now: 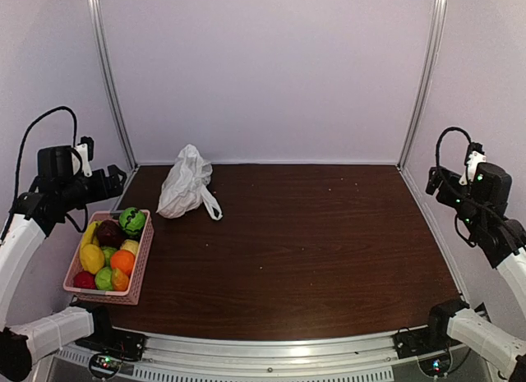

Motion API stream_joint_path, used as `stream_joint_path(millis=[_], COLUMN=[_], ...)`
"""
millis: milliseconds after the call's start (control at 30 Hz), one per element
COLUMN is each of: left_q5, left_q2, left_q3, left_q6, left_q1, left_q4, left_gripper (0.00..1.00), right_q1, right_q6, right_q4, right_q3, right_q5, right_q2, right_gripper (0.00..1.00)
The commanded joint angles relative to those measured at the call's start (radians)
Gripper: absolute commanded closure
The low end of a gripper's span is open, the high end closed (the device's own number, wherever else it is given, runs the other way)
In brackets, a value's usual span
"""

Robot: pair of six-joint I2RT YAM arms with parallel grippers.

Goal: Untie the knot of the plastic bag and take out the fruit
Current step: Pick up the takeout bag from the corner of the board.

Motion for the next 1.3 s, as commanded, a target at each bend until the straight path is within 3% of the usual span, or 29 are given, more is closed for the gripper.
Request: stream_joint_path(millis=[0,300,533,900,1267], left_q5=[-0.047,-0.079,0.028,-0.096,-0.082], left_q2=[-0.008,0.001,0.061,0.419,0.757], left_q3=[-0.006,-0.008,-0.007,0.189,0.438], left_q6=[-0.027,-0.064,-0.066,-0.037,-0.049], left_q1=[-0.01,-0.015,-0.034,-0.277,-0.306], left_q4=[0.054,0.095,0.174,0.254,0.319], left_gripper=[0.02,0.02,0.02,0.02,0.02], right_q1=[-0.015,-0.024,-0.027,-0.03,-0.03], right_q6=[0.042,0.067,0.064,0.046,0.039], right_q4=[0.028,0.047,0.064,0.08,0.072], right_q3=[-0.023,-0.038,-0.042,-0.026,-0.003], right_q5=[0.04,0.06,0.023,-0.086,-0.126], right_q2=[0.013,0.025,0.039,0.078,0.115], right_gripper=[0.0,0.0,0.0,0.0,0.0])
